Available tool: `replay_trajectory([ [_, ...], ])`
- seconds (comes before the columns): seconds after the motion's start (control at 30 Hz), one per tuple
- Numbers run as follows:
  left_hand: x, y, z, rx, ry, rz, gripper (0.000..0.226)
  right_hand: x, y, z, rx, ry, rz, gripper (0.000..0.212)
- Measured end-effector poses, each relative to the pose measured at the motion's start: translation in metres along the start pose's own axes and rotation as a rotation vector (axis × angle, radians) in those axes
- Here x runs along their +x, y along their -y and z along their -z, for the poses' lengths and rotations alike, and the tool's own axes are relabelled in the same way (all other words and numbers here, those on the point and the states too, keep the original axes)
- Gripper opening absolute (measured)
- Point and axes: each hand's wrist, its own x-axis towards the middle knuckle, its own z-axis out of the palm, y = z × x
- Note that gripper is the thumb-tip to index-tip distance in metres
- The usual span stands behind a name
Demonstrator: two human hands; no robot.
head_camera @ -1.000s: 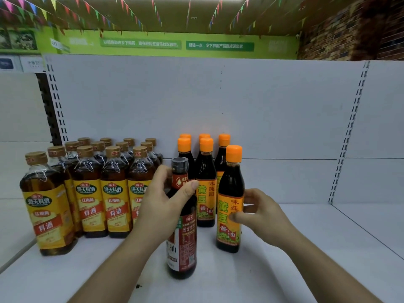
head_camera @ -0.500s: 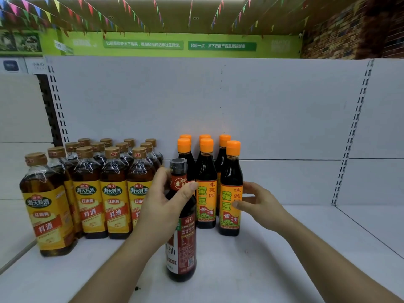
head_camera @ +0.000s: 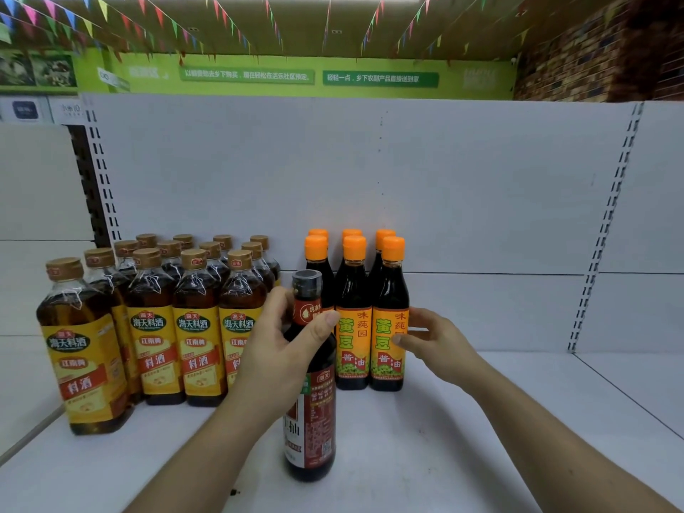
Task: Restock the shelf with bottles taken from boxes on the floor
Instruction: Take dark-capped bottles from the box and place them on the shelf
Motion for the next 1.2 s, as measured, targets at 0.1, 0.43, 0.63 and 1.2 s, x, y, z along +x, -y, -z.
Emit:
replay_trajectory([
  [0.1,0.000,0.000,0.001,0.000,-0.002,0.003,0.027,0.001,0.000,0.000,-0.015,0.004,0.002,0.045],
  [0.43,0.000,0.003,0.001,-0.017,-0.005,0.014,0.026,-0.003,0.002,-0.005,-0.040,0.022,0.007,0.045],
  [0.63,-0.001,0.002,0.003,-0.003,-0.009,0.025,0.032,-0.008,0.000,-0.011,-0.127,-0.119,-0.079,0.054],
  [1.2,-0.029,0.021,0.024,-0.047,0.028,0.144,0.039,-0.055,0.042,-0.041,-0.059,0.118,-0.004,0.035],
])
